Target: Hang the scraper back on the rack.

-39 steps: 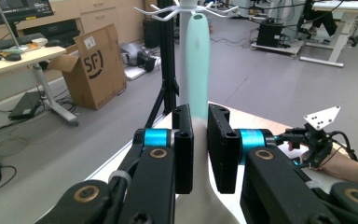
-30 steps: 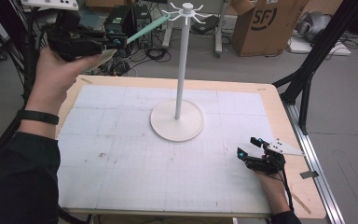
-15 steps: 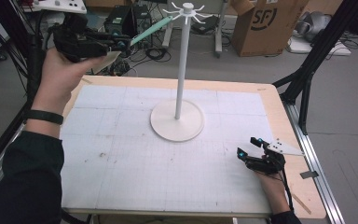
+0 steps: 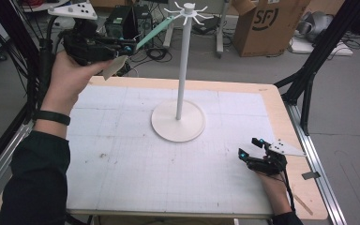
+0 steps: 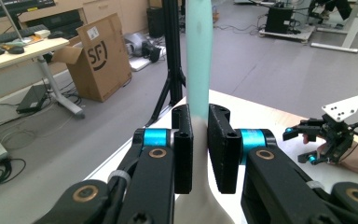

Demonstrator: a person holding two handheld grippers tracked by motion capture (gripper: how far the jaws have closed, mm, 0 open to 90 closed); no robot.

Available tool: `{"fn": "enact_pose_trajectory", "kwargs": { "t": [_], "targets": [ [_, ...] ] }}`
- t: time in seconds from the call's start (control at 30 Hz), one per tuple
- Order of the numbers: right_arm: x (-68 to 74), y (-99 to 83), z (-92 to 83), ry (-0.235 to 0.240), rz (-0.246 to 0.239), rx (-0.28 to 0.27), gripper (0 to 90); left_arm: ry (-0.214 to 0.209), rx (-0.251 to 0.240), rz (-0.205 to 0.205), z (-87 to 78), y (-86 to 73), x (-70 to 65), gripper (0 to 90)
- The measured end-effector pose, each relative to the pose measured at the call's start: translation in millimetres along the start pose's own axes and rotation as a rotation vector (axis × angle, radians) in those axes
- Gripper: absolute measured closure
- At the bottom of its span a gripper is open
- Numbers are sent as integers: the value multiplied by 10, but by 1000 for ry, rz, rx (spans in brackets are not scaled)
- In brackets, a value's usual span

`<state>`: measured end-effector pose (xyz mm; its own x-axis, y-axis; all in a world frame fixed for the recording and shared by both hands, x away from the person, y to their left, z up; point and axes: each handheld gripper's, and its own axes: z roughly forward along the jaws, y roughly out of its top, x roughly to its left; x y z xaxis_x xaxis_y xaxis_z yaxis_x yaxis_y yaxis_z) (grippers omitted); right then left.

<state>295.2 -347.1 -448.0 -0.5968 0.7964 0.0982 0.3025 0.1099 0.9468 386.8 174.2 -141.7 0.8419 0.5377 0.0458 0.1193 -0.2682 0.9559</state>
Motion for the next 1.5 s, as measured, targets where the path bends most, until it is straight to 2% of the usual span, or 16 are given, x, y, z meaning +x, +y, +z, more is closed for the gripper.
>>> {"fn": "enact_pose_trajectory", "kwargs": {
  "t": [0.03,0.1,0.2,0.33,0.43,0.53,0.6,0.67,0.77,0.87,0.97,1.2,1.4,1.5],
  "targets": [
    [-1,0,1,1,-2,-1,209,-2,8,3,-2,-6,4,781],
    [0,0,1,0,-2,-1,209,10,16,8,-12,-40,-12,671],
    [1,1,0,0,-3,0,209,11,0,17,-73,-174,-22,528],
    [-2,0,-1,3,-4,0,209,41,-13,8,-221,-510,-26,370],
    [-9,0,0,1,-4,-6,209,51,-39,-4,-379,-896,-54,302],
    [-12,-1,-4,2,2,-4,209,59,-38,7,-508,-1289,-105,271],
    [-17,-1,-4,2,1,-3,209,41,-56,-3,-580,-1571,-143,270],
    [-11,-1,-5,0,2,-4,209,31,-50,-13,-634,-1852,-178,257],
    [-12,-2,-2,-1,-1,-4,209,42,-39,-20,-707,-2238,-224,247],
    [-10,-2,-3,-3,0,-6,209,40,-66,-59,-783,-2566,-241,241],
    [-4,-2,-3,-6,1,-4,209,47,-63,-85,-829,-2815,-257,228],
    [-13,-1,-2,-8,5,-3,209,75,-33,-110,-814,-3165,-306,213],
    [-9,-1,-1,-5,-1,-5,209,65,35,-94,-704,-3277,-344,208],
    [-9,-1,-1,-3,0,-4,208,69,30,-101,-692,-3296,-340,206]
  ]
}}
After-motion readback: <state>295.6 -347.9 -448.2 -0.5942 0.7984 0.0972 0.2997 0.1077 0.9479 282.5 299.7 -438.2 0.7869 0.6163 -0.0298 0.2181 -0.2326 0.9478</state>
